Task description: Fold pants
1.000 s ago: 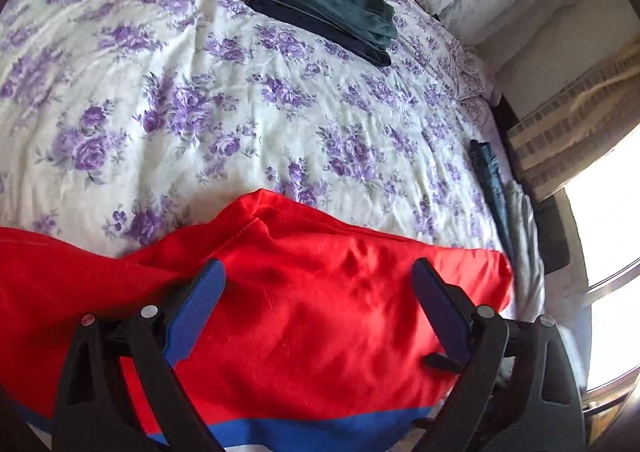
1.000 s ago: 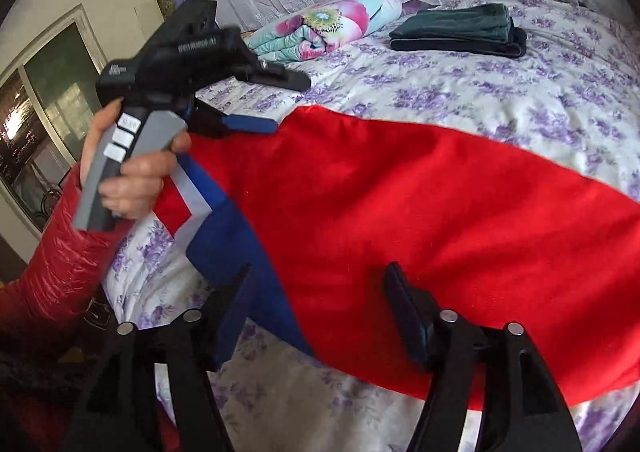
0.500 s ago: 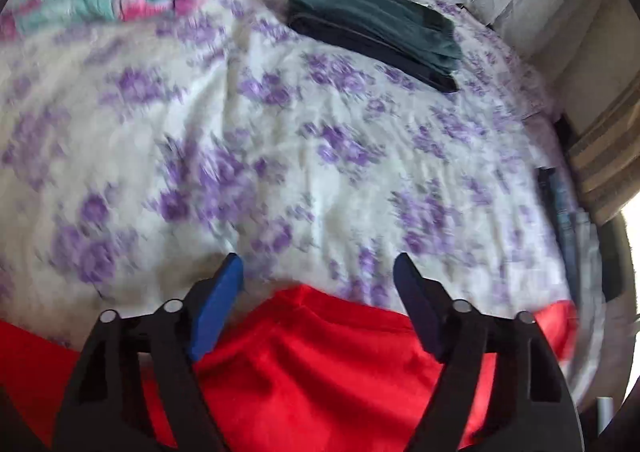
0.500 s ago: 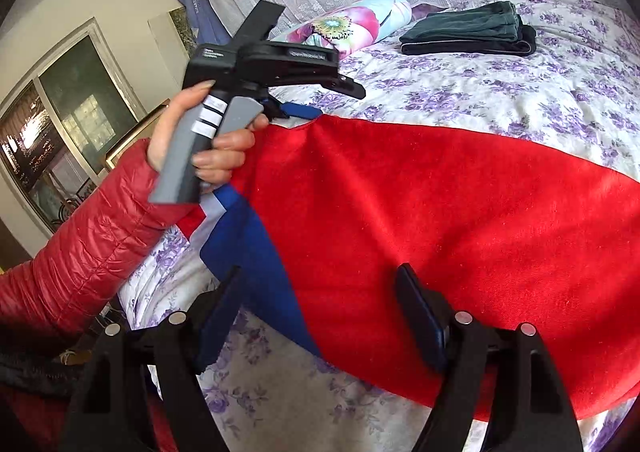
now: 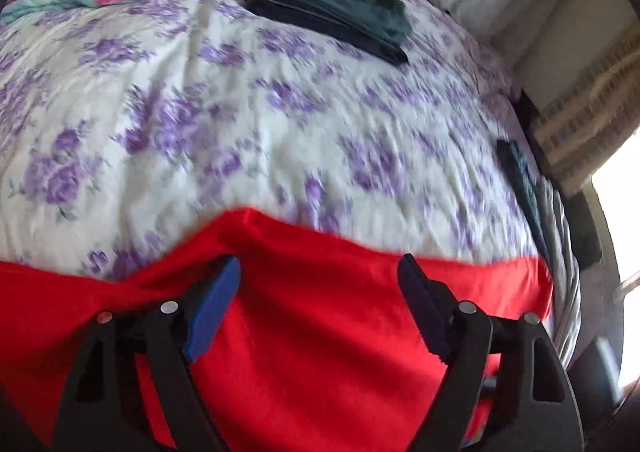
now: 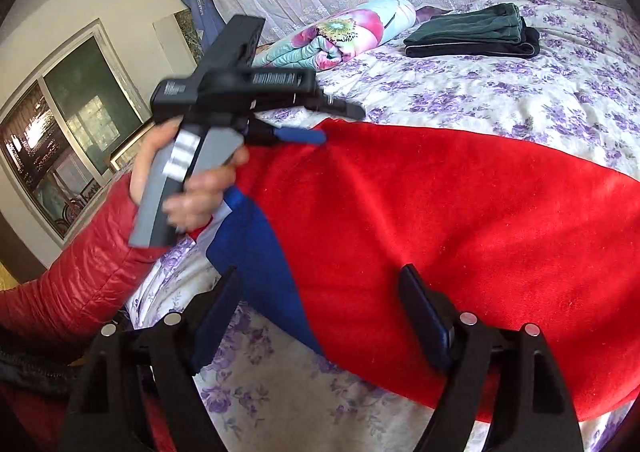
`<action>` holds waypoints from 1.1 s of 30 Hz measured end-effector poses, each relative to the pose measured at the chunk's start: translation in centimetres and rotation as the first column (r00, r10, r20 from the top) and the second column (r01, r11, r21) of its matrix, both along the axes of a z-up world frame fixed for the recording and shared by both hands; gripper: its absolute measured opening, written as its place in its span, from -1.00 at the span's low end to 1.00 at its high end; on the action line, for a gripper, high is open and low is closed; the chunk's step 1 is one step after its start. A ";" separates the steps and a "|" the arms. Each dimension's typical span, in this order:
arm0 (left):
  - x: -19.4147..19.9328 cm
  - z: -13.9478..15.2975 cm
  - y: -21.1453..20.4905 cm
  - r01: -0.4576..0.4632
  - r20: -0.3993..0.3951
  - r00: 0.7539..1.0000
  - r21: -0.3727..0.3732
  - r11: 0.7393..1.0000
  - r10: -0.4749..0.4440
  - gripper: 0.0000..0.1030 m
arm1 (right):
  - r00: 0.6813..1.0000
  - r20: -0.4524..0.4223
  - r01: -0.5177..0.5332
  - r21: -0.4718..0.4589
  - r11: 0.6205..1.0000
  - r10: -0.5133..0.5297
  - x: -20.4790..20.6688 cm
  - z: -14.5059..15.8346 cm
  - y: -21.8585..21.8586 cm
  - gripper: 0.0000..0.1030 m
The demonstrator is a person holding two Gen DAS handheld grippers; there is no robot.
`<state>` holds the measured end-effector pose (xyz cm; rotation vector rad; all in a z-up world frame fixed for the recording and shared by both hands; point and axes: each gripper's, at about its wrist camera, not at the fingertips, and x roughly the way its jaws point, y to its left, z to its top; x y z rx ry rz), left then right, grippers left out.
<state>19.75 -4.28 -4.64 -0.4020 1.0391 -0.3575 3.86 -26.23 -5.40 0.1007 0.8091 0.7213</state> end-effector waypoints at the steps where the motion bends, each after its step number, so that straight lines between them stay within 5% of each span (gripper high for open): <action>1: -0.3 0.6 0.6 -0.026 -0.002 1.000 -0.054 0.998 0.026 0.52 | 1.000 0.000 0.000 0.001 1.000 0.000 0.0 0.0 0.0 0.58; 3: -1.6 2.3 0.8 0.011 0.039 0.999 -0.113 0.994 -0.007 0.54 | 1.000 -0.002 -0.001 0.009 1.000 0.001 0.0 0.0 -0.2 0.58; 6: -5.0 4.2 -0.7 0.069 0.124 0.990 -0.034 0.997 -0.064 0.73 | 1.000 -0.005 0.000 0.029 1.000 0.000 0.0 0.0 -0.5 0.58; 10: -7.7 0.2 -2.3 0.106 0.074 0.991 0.064 0.992 -0.111 0.74 | 1.000 -0.011 0.017 0.060 0.998 -0.017 0.0 0.1 -1.1 0.58; 14: -9.6 -0.8 -2.8 0.077 0.153 0.982 0.186 0.979 -0.107 0.74 | 0.996 -0.032 0.089 0.096 0.991 -0.086 -1.1 1.6 -3.9 0.58; 19: -12.5 1.3 -3.0 0.128 0.209 0.968 0.061 0.990 -0.138 0.74 | 0.944 -0.018 0.330 0.119 0.936 -0.331 -2.8 3.4 -12.4 0.60; 22: -13.5 0.4 -3.4 0.109 0.208 0.970 0.106 0.988 -0.129 0.84 | 0.874 -0.073 0.486 0.067 0.872 -0.481 -2.1 2.0 -16.9 0.66; 24: -13.0 -1.3 -3.3 0.096 0.170 0.978 0.161 0.982 -0.124 0.84 | 0.887 -0.152 0.456 0.125 0.881 -0.437 -1.2 -0.2 -18.6 0.65; 28: -13.3 -0.3 -1.6 0.040 0.147 0.988 0.080 0.996 -0.051 0.83 | 0.873 -0.109 0.486 0.128 0.865 -0.475 -2.9 1.7 -18.3 0.65; 31: -14.6 1.1 -0.1 0.018 0.194 0.981 0.008 1.000 -0.020 0.84 | 0.874 -0.076 0.486 0.111 0.867 -0.480 -4.5 3.0 -18.7 0.66; 33: -15.1 1.4 0.4 -0.026 0.226 0.974 0.050 0.998 0.014 0.86 | 0.846 -0.118 0.530 0.095 0.842 -0.520 -4.8 2.3 -19.9 0.66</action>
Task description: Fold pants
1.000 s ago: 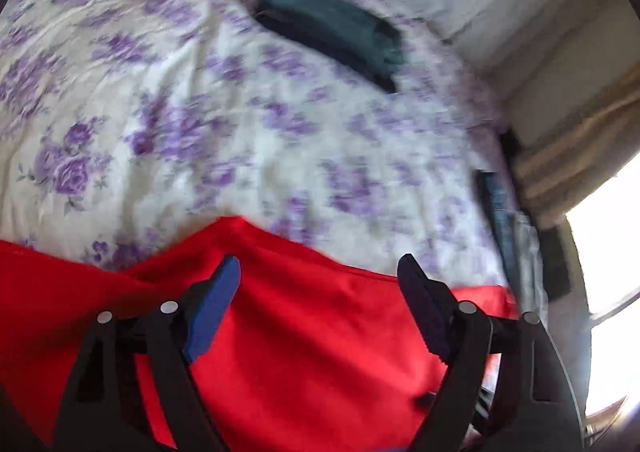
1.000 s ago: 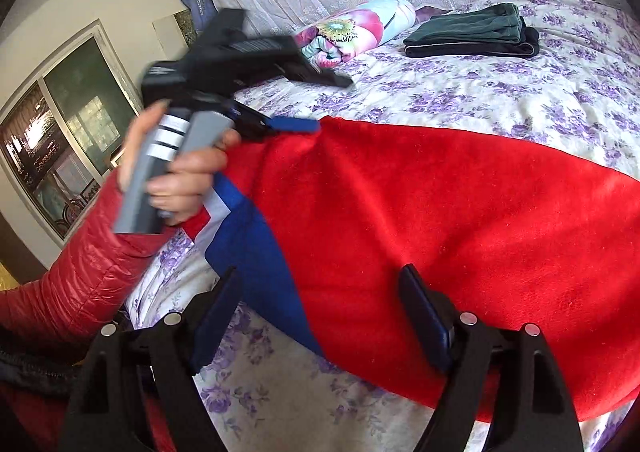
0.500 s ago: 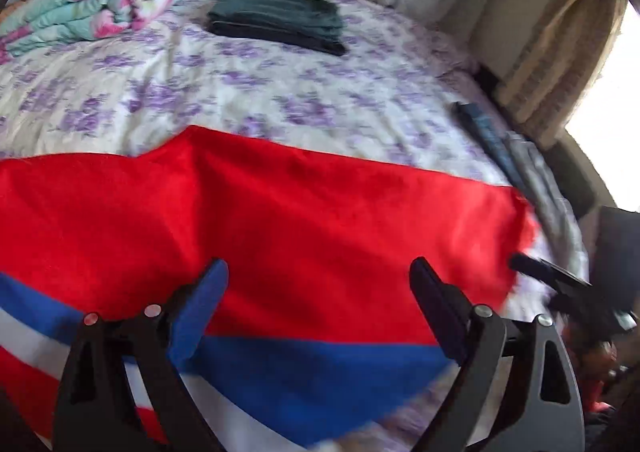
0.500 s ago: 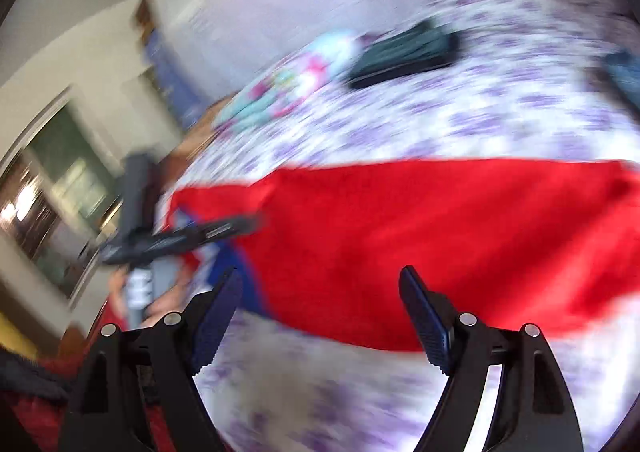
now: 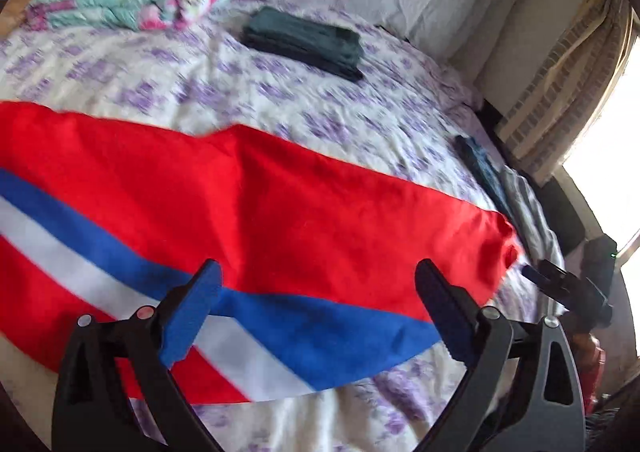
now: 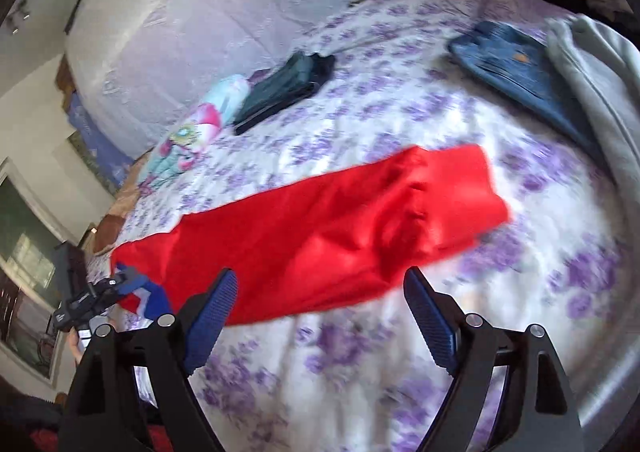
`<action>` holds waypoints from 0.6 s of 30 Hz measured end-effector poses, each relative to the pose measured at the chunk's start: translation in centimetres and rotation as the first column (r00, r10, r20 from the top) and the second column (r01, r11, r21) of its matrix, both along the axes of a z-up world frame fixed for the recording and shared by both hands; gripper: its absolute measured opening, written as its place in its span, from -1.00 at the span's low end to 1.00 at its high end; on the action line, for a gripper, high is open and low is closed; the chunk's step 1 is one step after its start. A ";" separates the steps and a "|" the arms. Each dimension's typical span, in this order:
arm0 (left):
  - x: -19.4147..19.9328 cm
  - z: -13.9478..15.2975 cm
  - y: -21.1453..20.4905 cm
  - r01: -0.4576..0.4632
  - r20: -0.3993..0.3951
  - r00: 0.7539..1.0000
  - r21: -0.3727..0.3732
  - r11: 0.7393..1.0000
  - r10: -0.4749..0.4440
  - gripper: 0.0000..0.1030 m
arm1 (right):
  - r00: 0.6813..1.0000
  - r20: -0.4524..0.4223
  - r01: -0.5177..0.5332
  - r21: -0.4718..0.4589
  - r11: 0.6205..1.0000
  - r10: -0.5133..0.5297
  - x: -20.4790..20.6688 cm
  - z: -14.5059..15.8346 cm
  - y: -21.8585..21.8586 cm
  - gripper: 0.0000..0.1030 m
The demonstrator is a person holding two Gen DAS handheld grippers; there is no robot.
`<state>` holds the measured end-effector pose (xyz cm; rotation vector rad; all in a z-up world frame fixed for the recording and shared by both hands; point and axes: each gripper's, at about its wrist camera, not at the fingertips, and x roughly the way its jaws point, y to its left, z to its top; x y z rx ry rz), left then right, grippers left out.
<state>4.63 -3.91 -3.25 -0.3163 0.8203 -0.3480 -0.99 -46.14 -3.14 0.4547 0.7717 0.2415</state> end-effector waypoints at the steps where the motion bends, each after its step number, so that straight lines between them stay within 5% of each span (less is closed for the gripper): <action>1: 0.3 -0.7 0.4 -0.047 -0.002 0.999 0.071 0.996 0.047 0.88 | 0.999 -0.035 0.021 0.026 0.999 -0.020 0.4 -0.9 -0.7 0.66; 3: 1.4 -2.4 0.3 -0.063 -0.040 0.997 0.152 0.986 0.070 0.90 | 0.995 -0.081 0.059 0.101 0.993 -0.051 0.7 -2.4 -2.5 0.66; 7: 1.0 -2.4 -2.0 -0.066 0.003 0.998 0.306 0.950 0.068 0.90 | 0.993 -0.058 0.108 0.184 0.977 -0.099 2.2 -3.1 -3.5 0.66; 12: -0.5 0.4 3.0 -0.147 0.049 0.988 0.058 0.988 0.144 0.90 | 0.985 -0.062 0.168 0.216 0.962 -0.158 3.6 -3.2 -4.1 0.65; 14: -1.2 1.5 5.8 -0.222 0.066 0.973 0.019 0.975 0.221 0.90 | 0.984 -0.048 0.178 0.205 0.962 -0.172 3.8 -3.2 -3.8 0.63; 18: -3.4 2.0 13.5 -0.379 0.061 0.921 -0.086 0.921 0.385 0.90 | 0.980 -0.016 0.198 0.144 0.970 -0.198 3.5 -3.4 -3.7 0.26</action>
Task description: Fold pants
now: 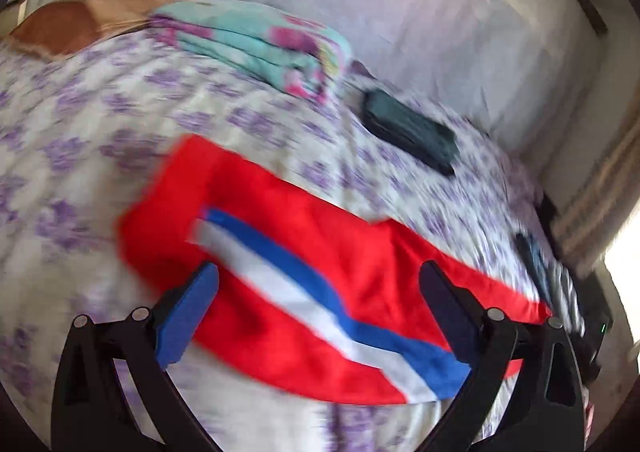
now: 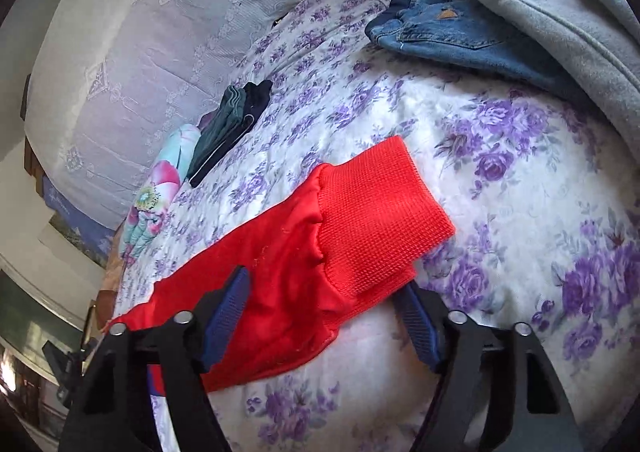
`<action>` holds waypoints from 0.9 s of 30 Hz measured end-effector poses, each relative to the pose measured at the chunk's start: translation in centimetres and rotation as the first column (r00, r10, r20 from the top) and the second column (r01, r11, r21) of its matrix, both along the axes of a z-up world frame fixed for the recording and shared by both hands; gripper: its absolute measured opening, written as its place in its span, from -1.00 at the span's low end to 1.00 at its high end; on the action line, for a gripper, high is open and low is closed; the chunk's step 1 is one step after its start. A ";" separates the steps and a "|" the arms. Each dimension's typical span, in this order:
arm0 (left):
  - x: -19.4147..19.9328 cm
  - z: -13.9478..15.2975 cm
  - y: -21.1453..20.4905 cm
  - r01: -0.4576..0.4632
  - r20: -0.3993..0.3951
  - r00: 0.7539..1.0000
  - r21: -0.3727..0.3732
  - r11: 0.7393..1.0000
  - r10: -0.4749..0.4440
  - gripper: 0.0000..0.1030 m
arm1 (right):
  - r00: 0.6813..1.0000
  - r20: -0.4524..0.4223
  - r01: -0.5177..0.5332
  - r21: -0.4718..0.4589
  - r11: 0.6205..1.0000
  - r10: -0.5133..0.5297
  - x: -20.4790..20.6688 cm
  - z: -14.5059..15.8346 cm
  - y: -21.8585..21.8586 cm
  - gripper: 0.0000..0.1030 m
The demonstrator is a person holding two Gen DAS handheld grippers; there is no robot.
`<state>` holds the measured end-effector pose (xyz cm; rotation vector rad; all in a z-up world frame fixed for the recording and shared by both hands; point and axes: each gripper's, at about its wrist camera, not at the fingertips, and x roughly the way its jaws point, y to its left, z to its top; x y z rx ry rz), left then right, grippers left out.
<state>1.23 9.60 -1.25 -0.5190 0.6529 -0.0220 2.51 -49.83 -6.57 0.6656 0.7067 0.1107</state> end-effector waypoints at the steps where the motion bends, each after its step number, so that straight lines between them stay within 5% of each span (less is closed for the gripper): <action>1: -0.4 -0.2 1.3 -0.023 0.004 1.000 -0.027 0.999 0.023 0.90 | 1.000 0.002 0.008 -0.001 1.000 -0.008 0.1 -0.1 -0.1 0.20; 4: -2.0 -2.2 5.5 -0.170 -0.011 0.985 -0.078 0.982 0.170 0.90 | 0.999 0.015 0.031 0.040 0.999 -0.032 0.1 -0.4 -0.7 -0.21; 6: -2.2 -4.1 7.0 -0.183 -0.043 0.983 -0.162 0.970 0.178 0.90 | 0.998 0.026 0.049 0.086 0.995 -0.051 0.0 -0.6 -1.1 -0.45; 8: -2.5 -3.6 7.1 -0.164 -0.019 0.987 -0.158 0.974 0.163 0.90 | 0.997 0.051 0.055 0.084 0.995 -0.059 -0.1 0.1 -0.7 -0.50; 12: -1.8 -3.5 5.9 -0.170 -0.065 0.984 -0.050 0.984 0.166 0.91 | 0.990 0.144 0.021 -0.132 0.991 -0.001 0.2 3.8 3.1 -0.54; 14: -1.9 -3.6 6.0 -0.163 -0.062 0.985 -0.061 0.985 0.160 0.91 | 0.977 0.198 -0.021 -0.287 0.958 0.081 0.5 6.2 6.8 -0.54; 17: -2.4 -3.9 6.8 -0.159 -0.033 0.987 -0.128 0.979 0.156 0.91 | 0.943 0.242 -0.072 -0.525 0.848 0.230 0.8 8.8 13.7 -0.55; 20: -2.4 -3.9 6.8 -0.155 -0.021 0.988 -0.133 0.979 0.153 0.91 | 0.882 0.216 -0.139 -0.730 0.669 0.418 0.9 9.3 22.0 -0.55; 24: -2.4 -3.8 6.7 -0.153 -0.022 0.988 -0.130 0.980 0.151 0.91 | 0.793 0.074 -0.267 -0.849 0.455 0.605 1.0 6.6 30.7 -0.58; 27: -2.4 -3.8 6.6 -0.147 -0.017 0.989 -0.133 0.980 0.146 0.91 | 0.747 -0.025 -0.336 -0.876 0.346 0.664 1.1 3.9 34.5 -0.60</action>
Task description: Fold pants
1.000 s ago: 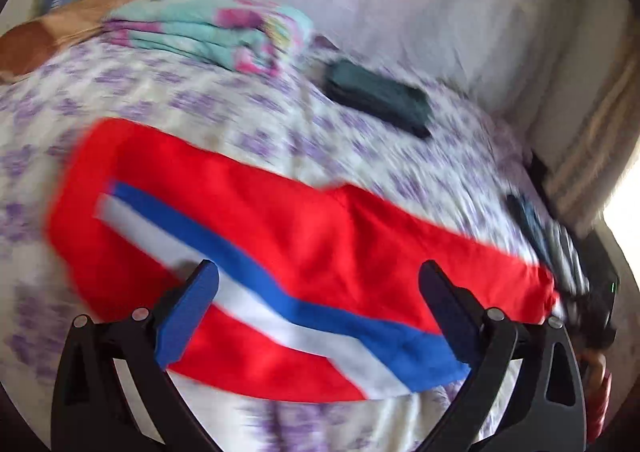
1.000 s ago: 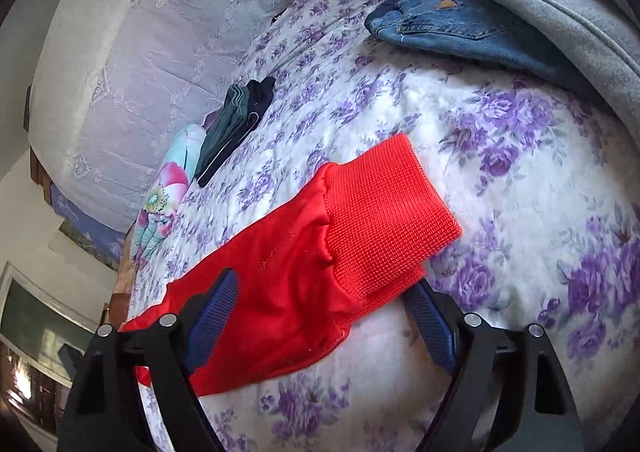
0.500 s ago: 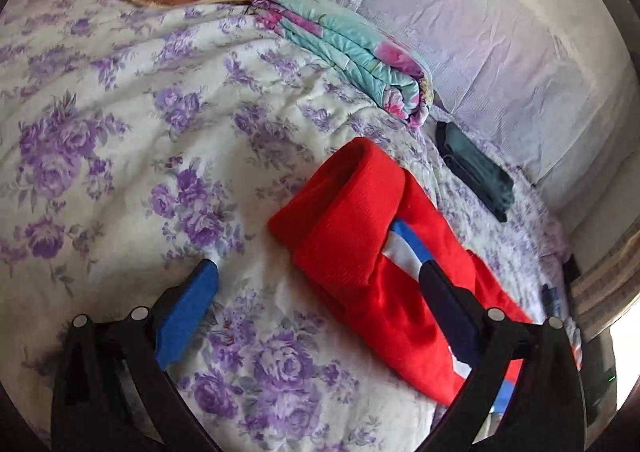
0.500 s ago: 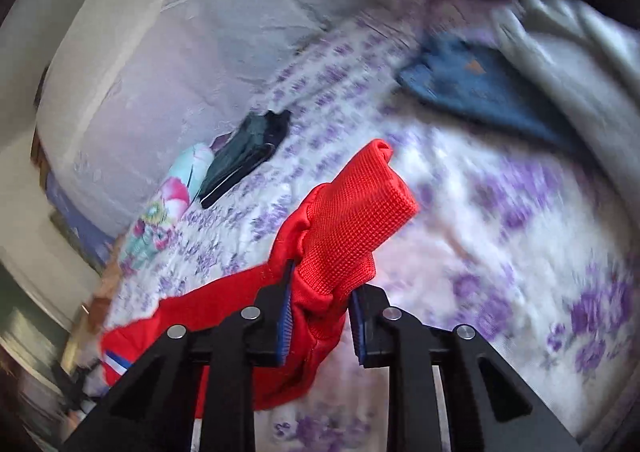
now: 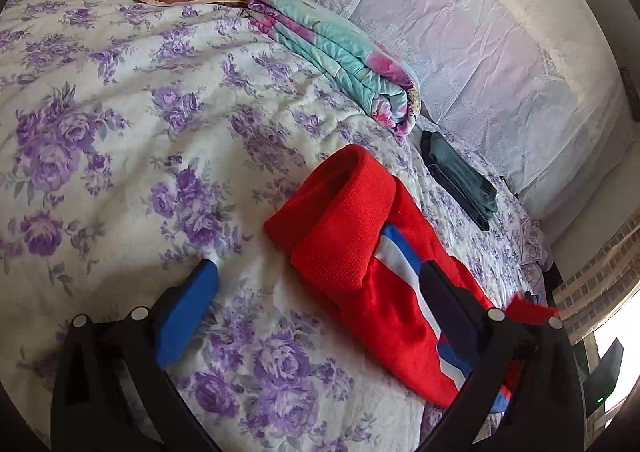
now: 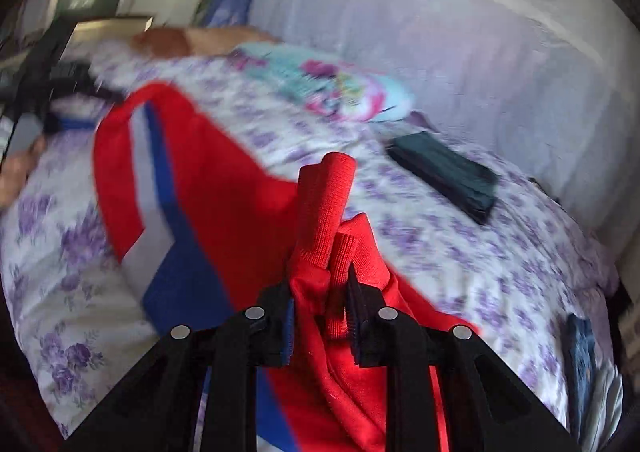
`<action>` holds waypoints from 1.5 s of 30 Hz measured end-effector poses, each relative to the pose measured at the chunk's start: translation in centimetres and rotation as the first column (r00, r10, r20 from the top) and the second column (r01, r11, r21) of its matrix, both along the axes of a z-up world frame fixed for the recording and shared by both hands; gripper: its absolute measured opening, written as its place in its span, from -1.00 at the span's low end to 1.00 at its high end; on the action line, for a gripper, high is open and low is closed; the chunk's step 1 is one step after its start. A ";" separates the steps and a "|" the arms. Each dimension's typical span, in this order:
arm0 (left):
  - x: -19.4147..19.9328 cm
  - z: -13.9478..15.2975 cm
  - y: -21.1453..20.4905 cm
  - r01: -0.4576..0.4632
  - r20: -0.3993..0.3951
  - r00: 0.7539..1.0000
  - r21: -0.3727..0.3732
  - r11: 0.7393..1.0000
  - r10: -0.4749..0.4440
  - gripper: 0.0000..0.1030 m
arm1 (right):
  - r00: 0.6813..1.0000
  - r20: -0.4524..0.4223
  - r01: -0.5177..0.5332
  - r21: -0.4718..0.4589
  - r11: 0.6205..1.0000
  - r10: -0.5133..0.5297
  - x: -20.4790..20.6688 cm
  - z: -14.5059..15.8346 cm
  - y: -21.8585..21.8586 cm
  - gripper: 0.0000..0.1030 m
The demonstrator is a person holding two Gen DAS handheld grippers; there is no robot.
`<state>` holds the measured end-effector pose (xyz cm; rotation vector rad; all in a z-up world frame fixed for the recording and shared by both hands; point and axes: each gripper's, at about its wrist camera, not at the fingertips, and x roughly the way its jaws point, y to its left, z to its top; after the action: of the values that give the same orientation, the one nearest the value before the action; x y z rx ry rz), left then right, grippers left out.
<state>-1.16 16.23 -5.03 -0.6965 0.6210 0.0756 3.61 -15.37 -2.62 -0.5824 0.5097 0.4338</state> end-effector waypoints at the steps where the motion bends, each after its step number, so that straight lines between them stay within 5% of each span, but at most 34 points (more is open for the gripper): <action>1: 0.0 0.0 0.0 0.002 0.001 1.000 0.000 1.000 -0.002 0.91 | 1.000 -0.008 -0.005 -0.009 1.000 0.005 0.0 -0.5 0.5 -0.60; 8: -0.2 0.1 -0.2 0.001 0.005 1.000 -0.003 1.000 -0.001 0.91 | 0.999 -0.049 0.010 -0.001 1.000 -0.010 0.4 -0.5 0.4 -0.57; 12: -0.1 0.1 -0.2 0.002 0.001 1.000 0.001 1.000 -0.002 0.91 | 0.996 -0.083 -0.044 -0.070 0.997 0.038 -0.4 -1.7 2.0 -0.19; 14: -0.1 0.1 -0.3 0.002 -0.001 1.000 0.002 1.000 -0.002 0.91 | 0.991 -0.111 -0.074 -0.018 0.997 0.072 -1.1 -0.9 1.8 -0.21; 19: -0.1 0.1 -0.3 0.002 0.000 1.000 0.002 1.000 -0.002 0.91 | 0.985 -0.142 -0.056 0.282 0.958 0.099 -1.3 4.1 -1.5 -0.20; 22: -0.1 0.1 -0.3 0.002 -0.001 1.000 0.003 1.000 -0.002 0.91 | 0.994 -0.108 0.050 0.280 0.959 -0.020 0.5 4.1 -2.2 -0.19; 27: 0.0 0.0 -0.3 0.004 -0.010 1.000 0.009 1.000 -0.004 0.91 | 0.957 -0.279 0.140 0.201 0.969 -0.080 3.8 -1.9 -1.3 -0.01; 31: 0.4 -0.1 -0.2 0.009 -0.023 1.000 0.020 1.000 -0.009 0.91 | 0.972 -0.218 0.148 0.310 0.939 -0.081 2.6 1.2 -2.4 0.02; 33: 0.4 -0.1 -0.2 0.016 -0.025 1.000 0.020 1.000 -0.015 0.91 | 0.983 -0.174 0.115 0.301 0.947 -0.065 1.5 1.9 -2.3 0.25; 35: 0.5 -0.1 -0.1 0.024 -0.031 0.999 0.014 1.000 -0.024 0.91 | 0.979 -0.196 0.103 0.282 0.954 -0.048 1.5 0.7 -2.2 0.39; 38: 0.9 -0.1 -0.3 0.037 -0.061 0.997 0.029 0.999 -0.036 0.91 | 0.930 -0.366 0.120 0.250 0.961 -0.021 3.4 -2.7 -2.0 0.55; 41: 1.2 0.1 -0.8 0.051 -0.102 0.994 0.043 0.998 -0.046 0.91 | 0.954 -0.297 0.146 0.375 0.915 -0.030 3.1 -0.2 -4.1 0.56; 45: 1.8 0.2 -0.8 0.074 -0.118 0.990 -0.060 0.995 -0.081 0.91 | 0.956 -0.289 0.152 0.360 0.921 -0.044 2.5 -0.3 -5.4 0.68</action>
<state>0.60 15.43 -4.80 -0.7243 0.7680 0.0288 6.09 -20.75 -2.94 -0.1186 0.6991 0.5054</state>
